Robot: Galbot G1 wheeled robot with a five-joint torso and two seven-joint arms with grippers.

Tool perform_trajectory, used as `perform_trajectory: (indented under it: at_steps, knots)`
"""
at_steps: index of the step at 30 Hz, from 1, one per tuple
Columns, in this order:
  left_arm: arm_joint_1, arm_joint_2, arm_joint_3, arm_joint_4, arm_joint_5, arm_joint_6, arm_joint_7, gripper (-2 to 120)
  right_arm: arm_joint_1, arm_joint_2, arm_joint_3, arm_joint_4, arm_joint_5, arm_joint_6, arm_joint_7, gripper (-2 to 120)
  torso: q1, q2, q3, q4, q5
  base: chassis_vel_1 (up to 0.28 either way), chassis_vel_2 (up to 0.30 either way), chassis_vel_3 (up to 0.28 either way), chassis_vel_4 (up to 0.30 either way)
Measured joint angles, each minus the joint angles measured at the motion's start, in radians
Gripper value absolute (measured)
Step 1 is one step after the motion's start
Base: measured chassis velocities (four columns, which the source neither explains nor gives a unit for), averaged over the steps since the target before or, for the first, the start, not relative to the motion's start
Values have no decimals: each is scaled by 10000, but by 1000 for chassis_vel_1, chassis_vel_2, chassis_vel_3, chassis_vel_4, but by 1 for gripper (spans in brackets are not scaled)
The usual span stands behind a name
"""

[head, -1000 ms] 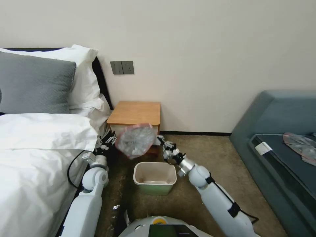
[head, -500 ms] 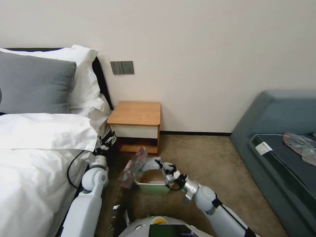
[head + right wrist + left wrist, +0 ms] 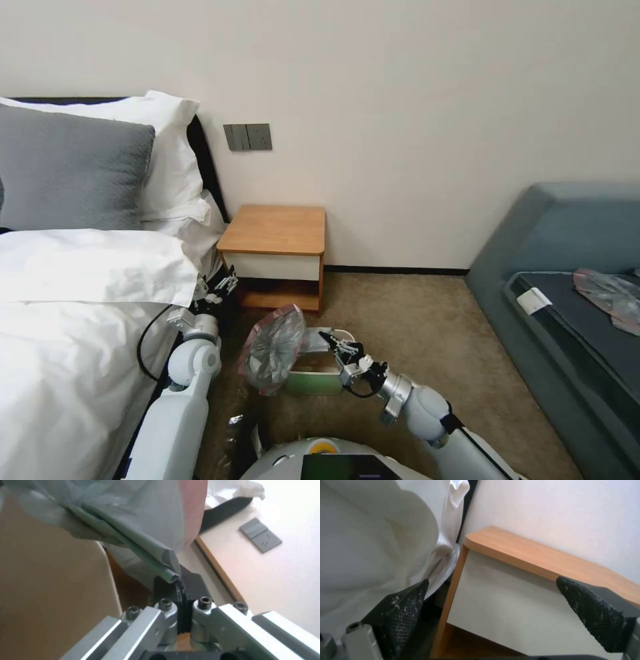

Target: Pick up the garbage bag from the table and place it over the trash can.

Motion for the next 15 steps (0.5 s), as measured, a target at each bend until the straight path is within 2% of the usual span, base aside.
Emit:
perform_trajectory:
  at_steps: [2, 5, 6, 8, 10, 13, 14, 15]
  knots:
    - [3, -2, 6, -15, 13, 0, 1, 98, -75, -45, 28, 10, 112, -4, -14, 0, 0, 0, 0, 0, 0, 0, 0, 0, 0]
    - [27, 7, 41, -94, 53, 3, 2, 98, -331, -257, 198, 16, 491, 3, -13, 12, -1, 0, 0, -2, 0, 0, 0, 0, 0]
    - [27, 7, 41, -94, 53, 3, 2, 98, -331, -257, 198, 16, 491, 3, -13, 12, -1, 0, 0, -2, 0, 0, 0, 0, 0]
    - [93, 26, 98, -130, 154, 6, 0, 98, -472, -440, 447, 76, 802, 88, -134, 23, 0, 0, 0, -2, -1, 0, 0, 0, 0]
    - [132, 30, 111, -138, 212, 13, -15, 98, -512, -486, 522, 124, 880, 105, -200, 26, 0, 1, 0, -2, 0, 0, 0, 0, 0]
    - [165, 99, 129, -138, 313, 138, -93, 98, -744, -786, 874, 392, 1205, 161, -471, 41, 0, 0, 0, 0, 0, 0, 0, 0, 0]
    - [165, 99, 129, -138, 313, 138, -93, 98, -744, -786, 874, 392, 1205, 161, -471, 41, 0, 0, 0, 0, 0, 0, 0, 0, 0]
    - [126, 124, 129, -137, 310, 167, -100, 98, -822, -881, 958, 457, 1300, 161, -506, 46, -1, 1, 0, 0, -1, 0, 0, 0, 0]
